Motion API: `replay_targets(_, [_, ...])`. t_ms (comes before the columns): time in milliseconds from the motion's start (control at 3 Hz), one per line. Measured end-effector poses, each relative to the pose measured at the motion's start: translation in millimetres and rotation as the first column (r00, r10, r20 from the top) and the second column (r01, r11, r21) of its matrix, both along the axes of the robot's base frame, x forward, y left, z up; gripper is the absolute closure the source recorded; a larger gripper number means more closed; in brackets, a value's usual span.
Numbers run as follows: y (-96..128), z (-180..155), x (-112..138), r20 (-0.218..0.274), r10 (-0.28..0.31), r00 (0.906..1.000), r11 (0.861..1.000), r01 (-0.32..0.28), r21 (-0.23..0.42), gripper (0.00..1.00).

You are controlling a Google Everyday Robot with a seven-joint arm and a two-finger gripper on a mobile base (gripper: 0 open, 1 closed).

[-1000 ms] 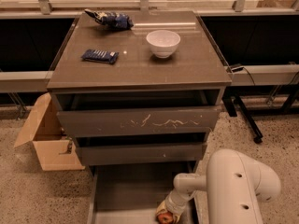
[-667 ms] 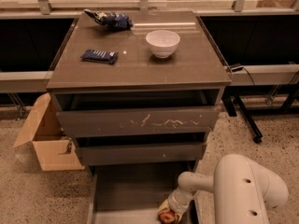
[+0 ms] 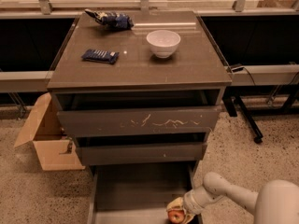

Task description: Pick apple from bottom drawer and place on counter

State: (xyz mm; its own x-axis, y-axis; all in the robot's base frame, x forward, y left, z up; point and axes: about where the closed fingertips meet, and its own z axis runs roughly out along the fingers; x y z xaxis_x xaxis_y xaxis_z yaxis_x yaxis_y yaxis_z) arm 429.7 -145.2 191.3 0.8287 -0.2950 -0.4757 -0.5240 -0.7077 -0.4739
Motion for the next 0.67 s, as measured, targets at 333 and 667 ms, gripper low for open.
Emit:
replay_targets(333, [0,0,0,0.000,0.000,1.0000,1.000,0.000,0.000,1.00])
replay_targets(667, [5,26,9,0.030,0.007,0.9995,0.999,-0.008,0.035,1.00])
